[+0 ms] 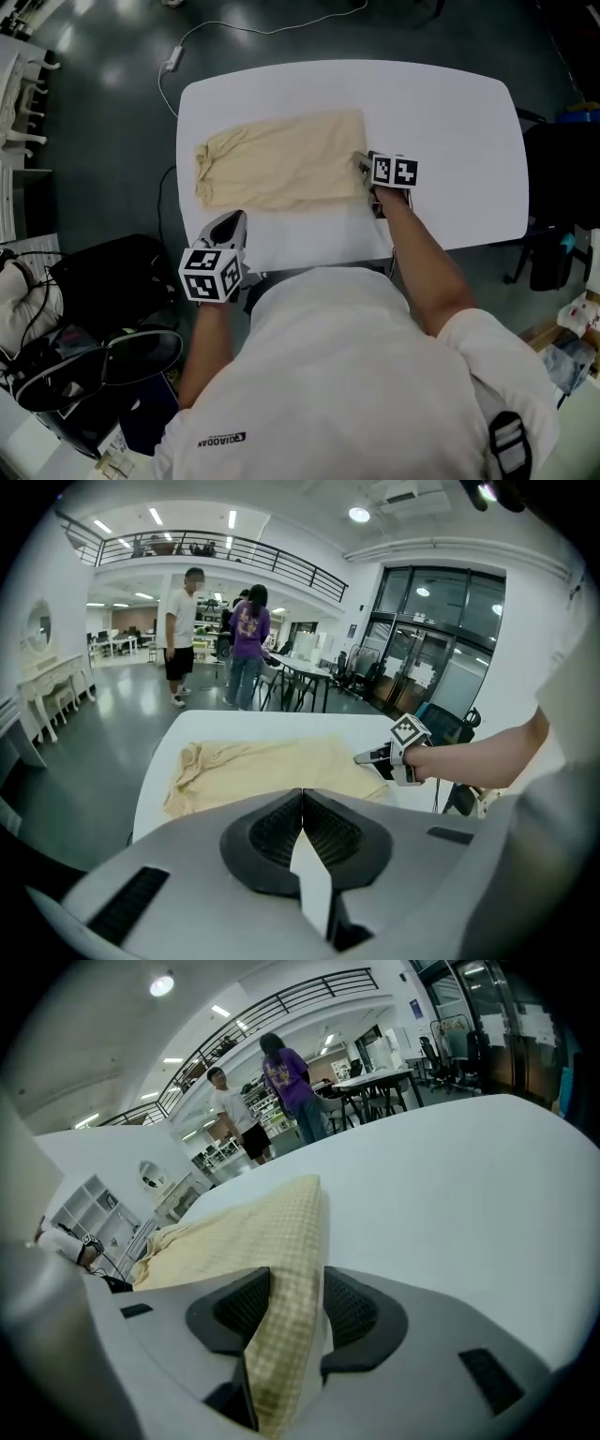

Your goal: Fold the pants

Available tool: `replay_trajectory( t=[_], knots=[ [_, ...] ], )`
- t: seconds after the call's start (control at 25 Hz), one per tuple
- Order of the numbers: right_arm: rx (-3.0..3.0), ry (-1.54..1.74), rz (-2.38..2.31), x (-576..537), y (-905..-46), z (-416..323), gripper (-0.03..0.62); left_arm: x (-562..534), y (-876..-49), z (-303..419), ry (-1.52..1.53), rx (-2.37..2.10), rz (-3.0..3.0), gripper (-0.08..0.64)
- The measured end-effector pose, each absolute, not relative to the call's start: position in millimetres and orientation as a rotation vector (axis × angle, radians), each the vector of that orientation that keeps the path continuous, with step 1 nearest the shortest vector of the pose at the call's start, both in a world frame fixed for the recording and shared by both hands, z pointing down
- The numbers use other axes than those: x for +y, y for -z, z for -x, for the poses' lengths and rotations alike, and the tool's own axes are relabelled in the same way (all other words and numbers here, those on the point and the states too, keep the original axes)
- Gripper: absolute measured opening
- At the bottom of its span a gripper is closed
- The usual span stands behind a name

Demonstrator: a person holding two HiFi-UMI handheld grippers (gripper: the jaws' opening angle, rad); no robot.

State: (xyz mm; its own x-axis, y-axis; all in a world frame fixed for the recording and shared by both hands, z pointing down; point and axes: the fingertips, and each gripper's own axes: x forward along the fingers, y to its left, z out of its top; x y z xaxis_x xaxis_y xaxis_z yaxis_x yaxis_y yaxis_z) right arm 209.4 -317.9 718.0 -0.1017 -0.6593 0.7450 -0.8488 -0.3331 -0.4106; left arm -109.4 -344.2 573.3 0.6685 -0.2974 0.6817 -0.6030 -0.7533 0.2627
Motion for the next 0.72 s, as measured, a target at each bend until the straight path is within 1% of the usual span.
replay_trajectory(
  t=[0.04, 0.2, 0.36, 0.4, 0.44, 0.48, 0.72],
  knots=[
    [-1.675, -1.403, -1.949, -319.4, -720.4, -210.1, 0.199, -344.2, -573.3, 110.5, -0.870, -0.703, -2.407, 0.028],
    [-1.649, -1.341, -1.930, -304.4, -722.1, -218.3, 0.163, -326.9, -569.6, 108.1, -0.877, -0.713, -2.411, 0.028],
    [-1.643, -1.337, -1.929, -304.3, -718.9, -209.5, 0.129, -324.4, -559.0, 120.8, -0.874, -0.708, -2.429, 0.028],
    [-1.650, -1.363, -1.936, -305.5, -718.6, -207.2, 0.111, -324.7, -556.5, 123.0, -0.873, -0.706, -2.435, 0.028],
    [-1.657, -1.392, -1.945, -306.6, -718.4, -205.2, 0.069, -325.0, -554.5, 124.8, -0.872, -0.705, -2.439, 0.028],
    [-1.659, -1.415, -1.957, -307.7, -718.1, -203.8, 0.057, -325.7, -553.1, 126.7, -0.871, -0.704, -2.442, 0.028],
    [-1.664, -1.387, -2.023, -315.5, -705.9, -198.9, 0.044, -338.3, -551.1, 145.2, -0.869, -0.710, -2.451, 0.028]
  ],
)
